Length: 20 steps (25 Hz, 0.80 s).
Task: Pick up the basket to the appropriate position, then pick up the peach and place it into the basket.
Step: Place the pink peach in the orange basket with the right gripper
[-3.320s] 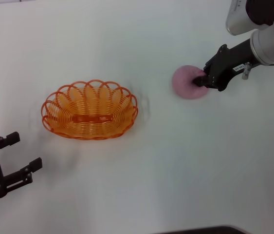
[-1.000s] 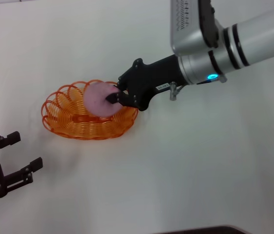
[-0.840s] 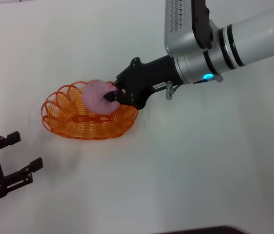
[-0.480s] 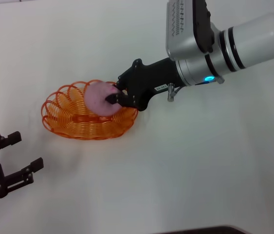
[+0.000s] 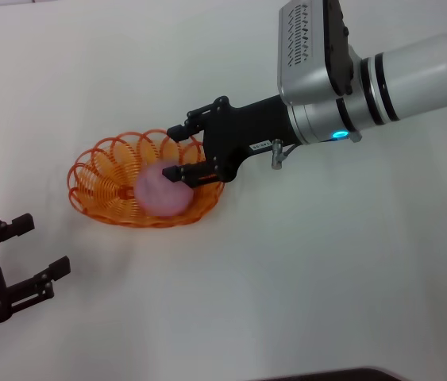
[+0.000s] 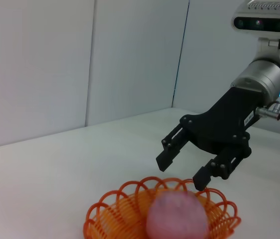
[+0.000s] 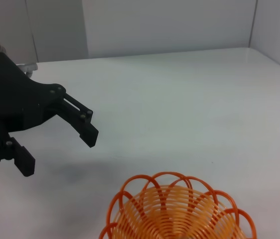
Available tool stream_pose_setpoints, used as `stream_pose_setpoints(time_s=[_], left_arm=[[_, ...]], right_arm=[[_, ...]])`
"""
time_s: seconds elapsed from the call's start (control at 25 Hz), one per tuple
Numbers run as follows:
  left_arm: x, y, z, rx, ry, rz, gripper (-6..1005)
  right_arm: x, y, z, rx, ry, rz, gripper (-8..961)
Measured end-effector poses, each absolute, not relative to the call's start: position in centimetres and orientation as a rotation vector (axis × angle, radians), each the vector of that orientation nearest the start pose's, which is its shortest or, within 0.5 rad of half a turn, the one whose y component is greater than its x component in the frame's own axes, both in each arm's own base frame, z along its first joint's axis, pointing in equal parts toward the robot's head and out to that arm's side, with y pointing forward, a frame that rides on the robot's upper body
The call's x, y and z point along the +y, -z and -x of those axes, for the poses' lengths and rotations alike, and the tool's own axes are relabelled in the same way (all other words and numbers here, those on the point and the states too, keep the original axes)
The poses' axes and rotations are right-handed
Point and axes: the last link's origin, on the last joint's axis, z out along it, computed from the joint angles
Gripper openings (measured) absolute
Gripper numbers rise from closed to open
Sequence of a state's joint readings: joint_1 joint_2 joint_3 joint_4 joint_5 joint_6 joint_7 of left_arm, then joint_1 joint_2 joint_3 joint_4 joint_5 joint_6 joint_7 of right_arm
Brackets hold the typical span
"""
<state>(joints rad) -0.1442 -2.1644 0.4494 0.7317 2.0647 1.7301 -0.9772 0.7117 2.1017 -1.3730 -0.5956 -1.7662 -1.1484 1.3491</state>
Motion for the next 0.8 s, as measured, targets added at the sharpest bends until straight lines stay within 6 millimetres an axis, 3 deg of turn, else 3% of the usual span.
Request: stream_pose_setpoints(time_s=[0.24,0.44,0.8], left_arm=[[19.72,-0.51,34.74,-0.571,0.688,2.507,841],[19.71,-0.52,34.71,-0.569,0.691,2.509,840],[19.70,-0.77,34.58,-0.563,0.709,2.501,841]], right_arm=[[35.92,9.62,-18.45,0.177,-0.334,2.974,735],[35.89,9.63,-18.49,0.179,-0.334,2.975,919],[35.60,8.80,-18.91,0.171,-0.438,2.929,944]])
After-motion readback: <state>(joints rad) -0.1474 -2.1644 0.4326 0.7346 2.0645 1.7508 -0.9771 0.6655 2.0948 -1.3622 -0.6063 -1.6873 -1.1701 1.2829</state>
